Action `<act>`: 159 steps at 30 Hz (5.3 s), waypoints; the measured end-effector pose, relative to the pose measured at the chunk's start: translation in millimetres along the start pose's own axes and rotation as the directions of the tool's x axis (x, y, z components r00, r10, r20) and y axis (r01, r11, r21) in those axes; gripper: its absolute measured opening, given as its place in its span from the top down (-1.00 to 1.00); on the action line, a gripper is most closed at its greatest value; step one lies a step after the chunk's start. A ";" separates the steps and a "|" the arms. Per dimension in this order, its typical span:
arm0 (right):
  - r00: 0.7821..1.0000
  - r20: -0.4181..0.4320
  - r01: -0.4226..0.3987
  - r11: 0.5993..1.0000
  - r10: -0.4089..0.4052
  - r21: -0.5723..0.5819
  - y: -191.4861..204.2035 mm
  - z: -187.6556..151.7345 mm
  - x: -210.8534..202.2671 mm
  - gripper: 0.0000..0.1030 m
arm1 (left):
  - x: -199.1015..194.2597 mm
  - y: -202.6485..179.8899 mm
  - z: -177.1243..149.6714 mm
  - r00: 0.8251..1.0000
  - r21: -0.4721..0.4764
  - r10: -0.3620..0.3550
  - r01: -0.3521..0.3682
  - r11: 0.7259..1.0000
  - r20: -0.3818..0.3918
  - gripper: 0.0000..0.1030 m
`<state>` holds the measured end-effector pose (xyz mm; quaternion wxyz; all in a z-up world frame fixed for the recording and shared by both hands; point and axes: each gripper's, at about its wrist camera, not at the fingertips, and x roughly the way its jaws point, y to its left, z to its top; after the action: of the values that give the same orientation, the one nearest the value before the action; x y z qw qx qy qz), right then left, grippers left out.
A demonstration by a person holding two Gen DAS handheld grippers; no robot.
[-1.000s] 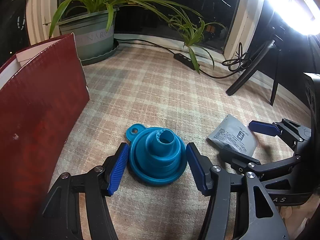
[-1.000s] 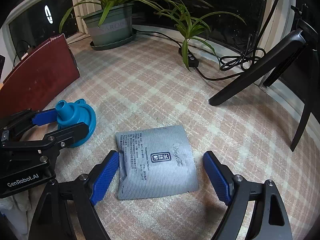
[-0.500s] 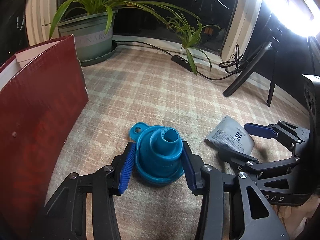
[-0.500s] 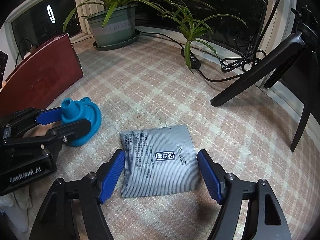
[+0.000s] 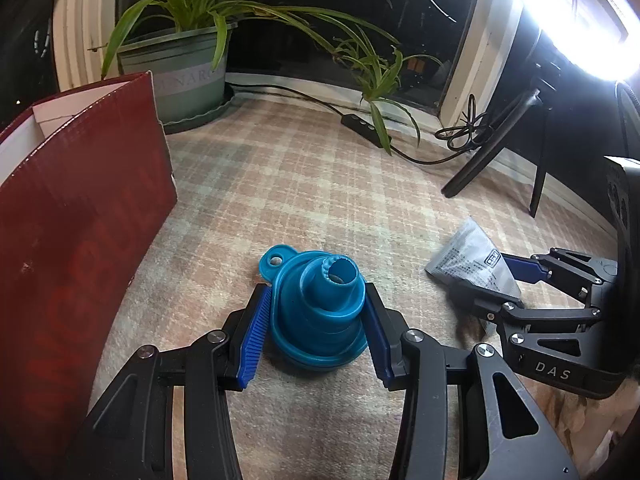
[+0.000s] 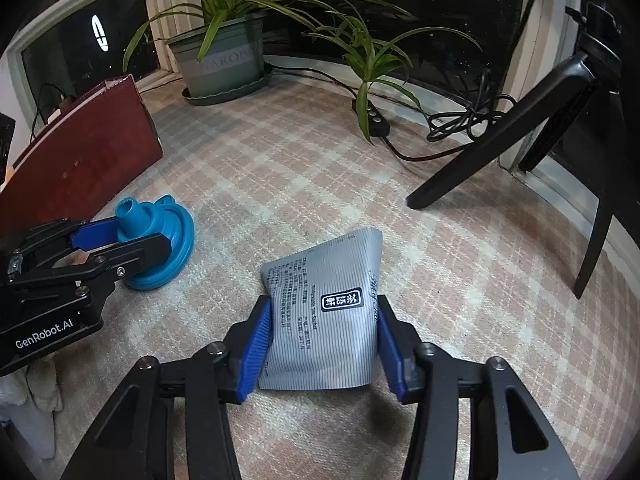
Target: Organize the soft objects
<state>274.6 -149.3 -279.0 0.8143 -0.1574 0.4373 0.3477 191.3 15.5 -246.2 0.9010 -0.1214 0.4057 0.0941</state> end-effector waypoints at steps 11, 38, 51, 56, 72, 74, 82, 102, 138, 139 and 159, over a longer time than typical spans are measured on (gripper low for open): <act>1.000 0.014 -0.003 1.000 0.003 0.003 1.5 -4.3 -13.4 0.17 | -12.5 0.4 1.0 1.000 -0.009 -0.022 0.022 1.000 0.021 0.15; 0.952 0.198 -0.207 0.967 0.234 -0.148 104.2 99.6 -76.9 0.21 | -145.8 68.2 42.4 0.988 -0.071 0.061 -0.052 0.996 0.139 0.15; 0.938 0.142 -0.274 0.926 0.317 -0.261 188.7 133.7 -52.2 0.21 | -160.7 140.4 25.3 0.976 -0.156 0.207 -0.194 0.968 0.070 0.15; 0.940 0.101 -0.285 0.916 0.324 -0.283 208.0 139.7 -35.1 0.19 | -152.3 150.7 19.5 0.972 -0.158 0.230 -0.221 0.962 0.040 0.14; 0.948 0.064 -0.283 0.917 0.312 -0.279 231.7 149.0 -12.0 -0.29 | -142.5 157.4 16.2 0.968 -0.137 0.252 -0.247 0.959 0.015 -0.11; 0.947 0.068 -0.285 0.919 0.314 -0.273 229.7 149.8 -13.1 -0.31 | -142.8 157.1 16.3 0.969 -0.137 0.247 -0.242 0.960 0.015 -0.20; 0.942 0.080 -0.298 0.920 0.327 -0.254 224.2 148.6 -20.4 -0.51 | -148.9 158.5 15.5 0.968 -0.166 0.249 -0.242 0.956 0.021 -0.23; 0.937 0.127 -0.290 0.928 0.325 -0.234 212.3 122.7 -69.5 -0.51 | -191.7 147.2 6.8 0.971 -0.190 0.227 -0.209 0.959 0.078 -0.23; 0.921 0.281 -0.207 0.950 0.270 -0.235 203.5 8.5 -219.2 -0.62 | -314.2 104.8 -51.6 0.959 -0.200 0.225 -0.190 0.961 0.172 -0.23; 0.921 0.284 -0.204 0.950 0.268 -0.235 202.9 6.3 -221.5 -0.63 | -316.0 104.0 -52.0 0.959 -0.200 0.224 -0.188 0.962 0.175 -0.23; 0.919 0.300 -0.210 0.962 0.254 -0.173 184.2 -16.2 -234.2 -0.72 | -327.4 83.5 -57.8 0.957 -0.170 0.217 -0.185 0.968 0.192 -0.41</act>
<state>47.1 -128.3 -87.0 0.8144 -0.1016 0.2904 0.4921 -85.9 54.7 -48.4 0.9127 -0.1365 0.3106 0.2279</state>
